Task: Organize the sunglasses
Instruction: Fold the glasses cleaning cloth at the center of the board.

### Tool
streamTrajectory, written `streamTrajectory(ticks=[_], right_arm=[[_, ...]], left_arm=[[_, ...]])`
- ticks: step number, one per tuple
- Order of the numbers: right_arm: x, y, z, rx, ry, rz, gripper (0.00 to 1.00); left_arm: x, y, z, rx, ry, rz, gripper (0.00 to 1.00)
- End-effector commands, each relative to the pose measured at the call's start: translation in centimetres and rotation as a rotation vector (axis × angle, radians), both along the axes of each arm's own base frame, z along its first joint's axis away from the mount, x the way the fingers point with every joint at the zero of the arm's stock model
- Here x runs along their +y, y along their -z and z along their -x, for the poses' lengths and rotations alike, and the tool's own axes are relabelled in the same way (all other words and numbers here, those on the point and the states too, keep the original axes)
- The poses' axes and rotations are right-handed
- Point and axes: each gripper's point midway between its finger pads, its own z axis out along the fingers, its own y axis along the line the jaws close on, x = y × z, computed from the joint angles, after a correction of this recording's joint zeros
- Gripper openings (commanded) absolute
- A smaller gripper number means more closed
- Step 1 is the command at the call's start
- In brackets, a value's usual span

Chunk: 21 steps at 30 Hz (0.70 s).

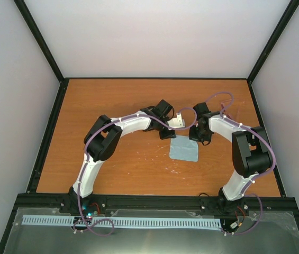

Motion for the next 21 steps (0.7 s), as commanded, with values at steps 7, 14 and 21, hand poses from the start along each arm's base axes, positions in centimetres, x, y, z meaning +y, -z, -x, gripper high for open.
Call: streamTrajectory(ticks=[7,14,21], right_arm=[[0.1,-1.9,-1.5,-0.064,-0.002,-0.013,0.03],[0.1,-1.7,-1.3,-0.058,-0.006,-0.012,0.03],[0.1,-1.8,-1.3,-0.06,-0.004,-0.014,0.03]], left_arm=[[0.1,1.5,-0.6,0.026,-0.02,-0.022,0.34],[0.1,2.4,-0.6,0.035,-0.022,-0.037,0.3],[0.3,3.4,0.2,0.08,-0.011,-0.047,0.06]])
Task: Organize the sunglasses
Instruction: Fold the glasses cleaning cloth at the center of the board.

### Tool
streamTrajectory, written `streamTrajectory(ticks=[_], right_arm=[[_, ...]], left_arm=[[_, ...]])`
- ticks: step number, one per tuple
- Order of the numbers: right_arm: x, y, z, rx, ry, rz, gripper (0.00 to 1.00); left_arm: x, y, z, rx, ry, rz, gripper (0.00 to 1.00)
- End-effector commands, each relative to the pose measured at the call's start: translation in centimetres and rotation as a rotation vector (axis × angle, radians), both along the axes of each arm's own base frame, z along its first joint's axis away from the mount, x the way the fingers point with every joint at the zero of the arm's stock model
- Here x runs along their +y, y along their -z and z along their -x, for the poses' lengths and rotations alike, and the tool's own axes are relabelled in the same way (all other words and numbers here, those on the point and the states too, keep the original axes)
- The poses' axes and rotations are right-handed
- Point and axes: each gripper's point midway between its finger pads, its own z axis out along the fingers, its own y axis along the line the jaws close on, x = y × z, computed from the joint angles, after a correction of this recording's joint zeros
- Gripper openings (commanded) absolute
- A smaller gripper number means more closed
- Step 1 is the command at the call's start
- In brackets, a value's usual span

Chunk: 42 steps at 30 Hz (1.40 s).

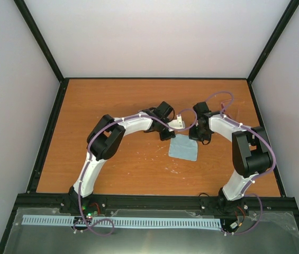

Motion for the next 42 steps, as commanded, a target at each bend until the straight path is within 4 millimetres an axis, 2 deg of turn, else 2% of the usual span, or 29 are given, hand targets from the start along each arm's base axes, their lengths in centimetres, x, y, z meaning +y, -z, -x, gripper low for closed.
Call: streamTrajectory(ticks=[1,7,15,23,32,42], right_arm=[[-0.1,-1.6,-1.0,-0.053,0.001,-0.009,0.03],[-0.1,-1.9,-1.2,-0.067,0.0,-0.007,0.03],[0.5,-3.0,-1.3,-0.118,-0.009,-0.05,0.03],[0.3,-2.6,-0.4,-0.121,-0.018,-0.056,0.03],[0.5,-2.1,-0.5,-0.117,-0.012,-0.065,0.03],[0.6,-1.3,1.5,-0.1,-0.014,-0.096,0.03]], left_arm=[[0.3,1.4,0.4,0.052,-0.005,-0.02,0.03],[0.5,0.5,0.3,0.03,-0.014,-0.014,0.01],[0.2,-2.6,-1.0,-0.063,-0.022,0.026,0.01],[0.0,-4.8,-0.8,-0.071,-0.042,0.074,0.01],[0.3,-5.2,-0.8,-0.082,-0.047,0.072,0.01],[1.0,-4.7,1.0,-0.039,-0.048,0.077,0.01]])
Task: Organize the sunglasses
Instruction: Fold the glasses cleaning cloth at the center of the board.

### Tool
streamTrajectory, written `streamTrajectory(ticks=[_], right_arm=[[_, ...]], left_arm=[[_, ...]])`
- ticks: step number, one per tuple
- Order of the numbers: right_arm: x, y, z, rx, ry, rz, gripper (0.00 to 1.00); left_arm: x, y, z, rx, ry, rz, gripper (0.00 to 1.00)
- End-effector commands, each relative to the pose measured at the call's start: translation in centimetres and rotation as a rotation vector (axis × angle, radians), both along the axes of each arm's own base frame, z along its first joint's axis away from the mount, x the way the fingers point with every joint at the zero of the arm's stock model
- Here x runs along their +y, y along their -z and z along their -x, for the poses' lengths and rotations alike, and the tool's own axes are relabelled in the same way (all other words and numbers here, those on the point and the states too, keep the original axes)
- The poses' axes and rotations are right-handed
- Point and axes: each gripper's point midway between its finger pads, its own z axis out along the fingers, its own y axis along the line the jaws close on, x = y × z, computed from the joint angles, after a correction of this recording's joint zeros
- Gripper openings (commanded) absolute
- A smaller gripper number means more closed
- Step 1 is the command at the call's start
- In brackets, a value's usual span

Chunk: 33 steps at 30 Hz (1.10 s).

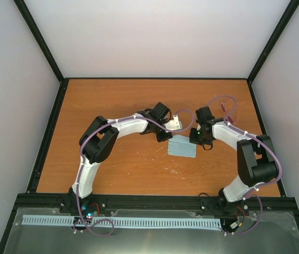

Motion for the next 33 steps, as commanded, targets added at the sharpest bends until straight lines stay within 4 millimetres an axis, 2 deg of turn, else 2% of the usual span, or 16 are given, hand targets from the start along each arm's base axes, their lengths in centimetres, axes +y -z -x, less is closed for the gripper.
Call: streamTrajectory(ticks=[1,12,20,27,33], right_arm=[[-0.1,-0.6,0.5,-0.027,0.013,-0.026,0.03],[0.1,-0.3,1.6,-0.013,0.018,-0.055,0.03],[0.2,0.6,2.6,0.011,0.016,-0.067,0.03],[0.5,1.2,3.1,0.036,0.008,-0.085,0.04],[0.7,1.2,3.5,0.039,0.004,-0.098,0.09]], left_arm=[[-0.2,-2.7,0.1,-0.022,-0.012,0.058,0.01],[-0.6,-2.7,2.3,0.026,0.005,0.069,0.0],[-0.8,-2.2,4.8,0.071,0.029,0.068,0.01],[-0.3,-1.9,5.8,0.078,0.03,0.062,0.02],[-0.3,-1.6,6.4,0.086,0.033,0.061,0.03]])
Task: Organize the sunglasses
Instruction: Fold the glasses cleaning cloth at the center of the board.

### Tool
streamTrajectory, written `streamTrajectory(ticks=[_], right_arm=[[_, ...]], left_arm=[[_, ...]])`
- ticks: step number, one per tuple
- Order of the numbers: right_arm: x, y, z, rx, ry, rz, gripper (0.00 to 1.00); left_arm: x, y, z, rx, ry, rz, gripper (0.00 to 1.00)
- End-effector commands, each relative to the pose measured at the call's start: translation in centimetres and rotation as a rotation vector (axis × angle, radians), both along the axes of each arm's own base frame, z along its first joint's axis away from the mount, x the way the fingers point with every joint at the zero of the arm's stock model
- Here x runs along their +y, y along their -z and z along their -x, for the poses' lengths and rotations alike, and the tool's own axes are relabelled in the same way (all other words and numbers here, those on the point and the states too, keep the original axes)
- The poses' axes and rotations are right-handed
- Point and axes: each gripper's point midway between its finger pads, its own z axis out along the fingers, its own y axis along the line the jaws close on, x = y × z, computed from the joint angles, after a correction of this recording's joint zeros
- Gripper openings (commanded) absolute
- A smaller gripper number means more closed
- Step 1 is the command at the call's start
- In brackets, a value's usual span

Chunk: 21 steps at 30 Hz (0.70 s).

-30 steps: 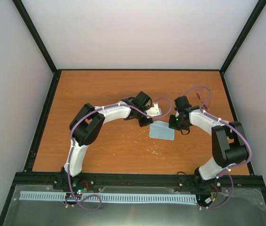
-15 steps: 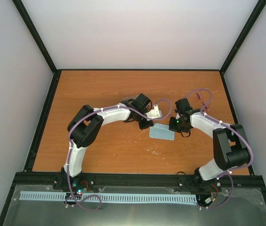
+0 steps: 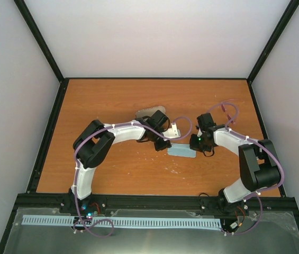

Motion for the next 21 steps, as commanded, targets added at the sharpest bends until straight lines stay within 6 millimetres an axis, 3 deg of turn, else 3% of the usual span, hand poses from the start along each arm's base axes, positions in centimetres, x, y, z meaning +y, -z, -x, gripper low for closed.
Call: streamTrajectory(ticks=[1,15,21], right_arm=[[0.2,-0.4,0.1,-0.014,0.007,-0.024,0.09],[0.7,-1.0,1.2,-0.035,0.021,-0.081,0.12],[0.6,-0.1,2.2,0.001,0.023,-0.082,0.17]], left_arm=[[-1.1,-1.9,0.8,-0.016,0.014,0.055,0.03],[-0.8,-1.6,1.9,-0.012,0.021,0.051,0.03],[-0.5,-1.3,2.2,-0.019,0.027,0.044,0.04]])
